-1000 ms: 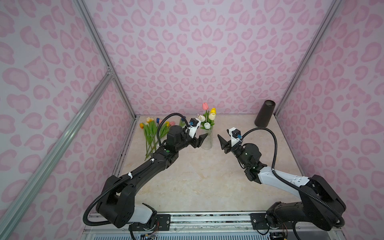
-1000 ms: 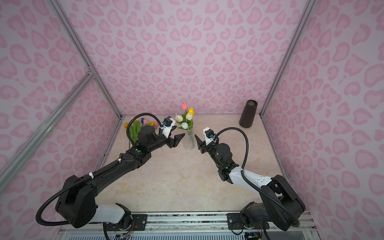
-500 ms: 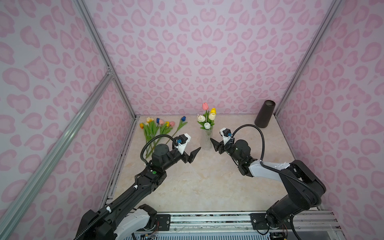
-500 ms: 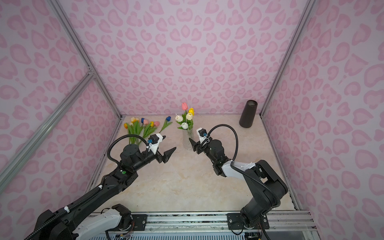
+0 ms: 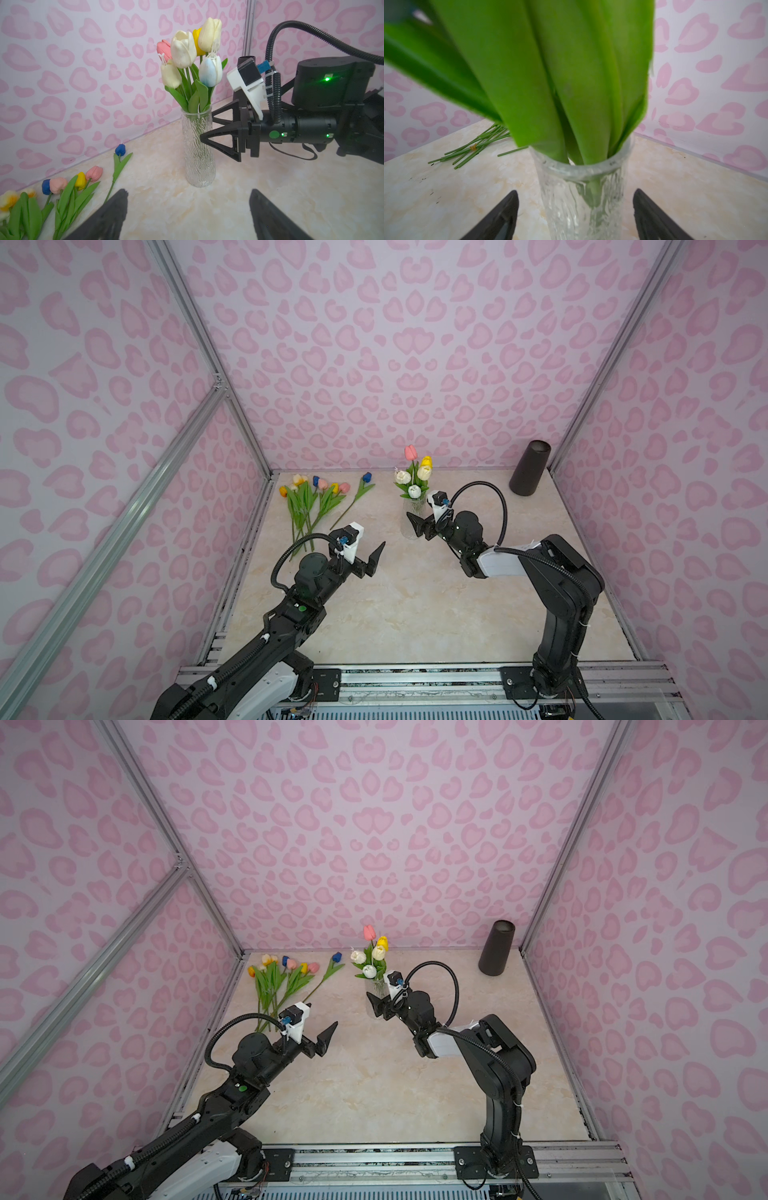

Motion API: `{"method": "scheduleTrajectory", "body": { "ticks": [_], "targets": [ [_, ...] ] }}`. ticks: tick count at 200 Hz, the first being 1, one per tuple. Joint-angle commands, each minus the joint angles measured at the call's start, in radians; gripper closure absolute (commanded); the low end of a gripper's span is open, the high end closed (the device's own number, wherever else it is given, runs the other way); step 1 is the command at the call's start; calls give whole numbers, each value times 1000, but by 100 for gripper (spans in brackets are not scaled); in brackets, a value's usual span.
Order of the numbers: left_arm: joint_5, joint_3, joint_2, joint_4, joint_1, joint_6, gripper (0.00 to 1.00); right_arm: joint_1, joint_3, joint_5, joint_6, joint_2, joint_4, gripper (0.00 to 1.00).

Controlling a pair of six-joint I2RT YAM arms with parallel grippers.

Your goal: Arrange the flowers into the vase

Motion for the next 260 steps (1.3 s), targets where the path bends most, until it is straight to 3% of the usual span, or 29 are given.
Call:
{"method": "scheduleTrajectory", "body": {
  "ticks": [1,110,156,213,260],
  "targets": [
    [-17,3,7,55,5,-3,8,5,18,-23,1,30,46,15],
    [-21,-3,16,79,23,-9,8,3,161,50,-36,194,159,15],
    [-20,-4,16,80,29,-15,8,-6,215,67,-56,236,167,30],
    [-37,9,27,86,37,-8,8,-53,266,3,-67,264,169,51],
    [-37,37,55,88,40,-1,8,-132,532,-87,-36,380,65,57]
  ]
}}
